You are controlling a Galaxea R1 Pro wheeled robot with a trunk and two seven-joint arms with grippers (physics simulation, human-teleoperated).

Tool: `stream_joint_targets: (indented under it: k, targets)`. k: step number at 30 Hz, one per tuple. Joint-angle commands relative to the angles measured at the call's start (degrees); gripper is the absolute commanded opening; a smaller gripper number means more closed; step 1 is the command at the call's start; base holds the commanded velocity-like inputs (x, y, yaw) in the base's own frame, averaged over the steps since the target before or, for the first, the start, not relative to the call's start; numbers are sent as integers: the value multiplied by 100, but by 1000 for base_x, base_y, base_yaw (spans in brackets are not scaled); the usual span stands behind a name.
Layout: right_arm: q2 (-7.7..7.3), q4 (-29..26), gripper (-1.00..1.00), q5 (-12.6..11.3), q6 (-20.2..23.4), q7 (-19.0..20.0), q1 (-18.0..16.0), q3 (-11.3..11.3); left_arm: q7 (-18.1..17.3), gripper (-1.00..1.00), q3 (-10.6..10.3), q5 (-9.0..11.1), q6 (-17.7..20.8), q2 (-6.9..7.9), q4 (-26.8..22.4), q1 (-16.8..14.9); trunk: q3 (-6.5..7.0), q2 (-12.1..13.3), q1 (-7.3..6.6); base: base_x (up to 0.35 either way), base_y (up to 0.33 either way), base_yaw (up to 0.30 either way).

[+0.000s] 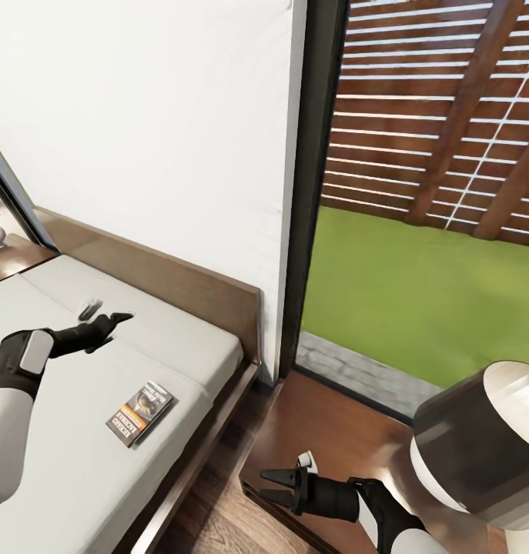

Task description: In the bedroom, move the book from the bed onto either nightstand, and place the two sandals side by side next to the bed.

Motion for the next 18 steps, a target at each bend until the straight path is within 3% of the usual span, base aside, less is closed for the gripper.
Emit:
stream_joint_targets:
  k: [1, 6, 18]
  targets:
    - [6, -8, 100, 61, 60, 35, -3, -44, 4, 100, 26, -37, 19, 2, 2, -6, -6, -4, 1, 0, 0, 0]
    - [6, -8, 100, 61, 60, 35, -3, -44, 523, 100, 26, -114, -177, -3, 66, -5, -6, -4, 1, 0, 0, 0]
    - [6, -8, 100, 61, 62, 35, -4, -44, 604, 100, 25, -127, -200, -14, 298, -5, -29, -4, 1, 0, 0, 0]
